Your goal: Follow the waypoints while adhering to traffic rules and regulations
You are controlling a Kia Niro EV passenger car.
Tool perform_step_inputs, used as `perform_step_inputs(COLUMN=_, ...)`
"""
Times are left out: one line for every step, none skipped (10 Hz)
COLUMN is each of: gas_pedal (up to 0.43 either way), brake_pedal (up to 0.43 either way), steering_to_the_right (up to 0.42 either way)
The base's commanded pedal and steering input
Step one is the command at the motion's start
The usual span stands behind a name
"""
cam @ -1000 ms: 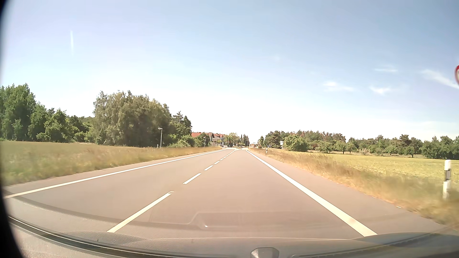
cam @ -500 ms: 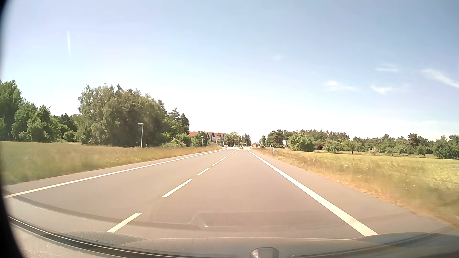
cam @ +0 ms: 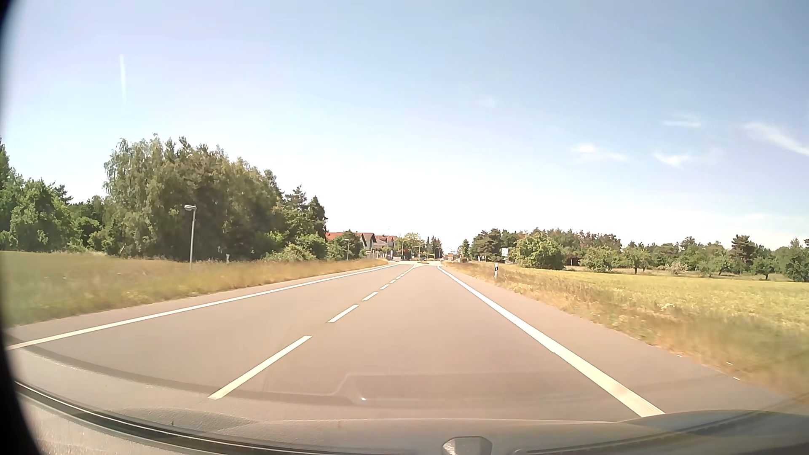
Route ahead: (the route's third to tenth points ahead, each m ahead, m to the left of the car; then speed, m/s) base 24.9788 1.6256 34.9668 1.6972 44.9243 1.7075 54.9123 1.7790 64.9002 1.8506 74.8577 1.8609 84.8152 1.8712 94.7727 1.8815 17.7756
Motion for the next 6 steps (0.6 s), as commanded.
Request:
perform_step_inputs(gas_pedal=0.0, brake_pedal=0.024, steering_to_the_right=0.004)
perform_step_inputs(gas_pedal=0.0, brake_pedal=0.024, steering_to_the_right=0.003)
perform_step_inputs(gas_pedal=0.0, brake_pedal=0.024, steering_to_the_right=0.003)
perform_step_inputs(gas_pedal=0.0, brake_pedal=0.024, steering_to_the_right=0.003)
perform_step_inputs(gas_pedal=0.0, brake_pedal=0.024, steering_to_the_right=0.003)
perform_step_inputs(gas_pedal=0.0, brake_pedal=0.024, steering_to_the_right=0.004)
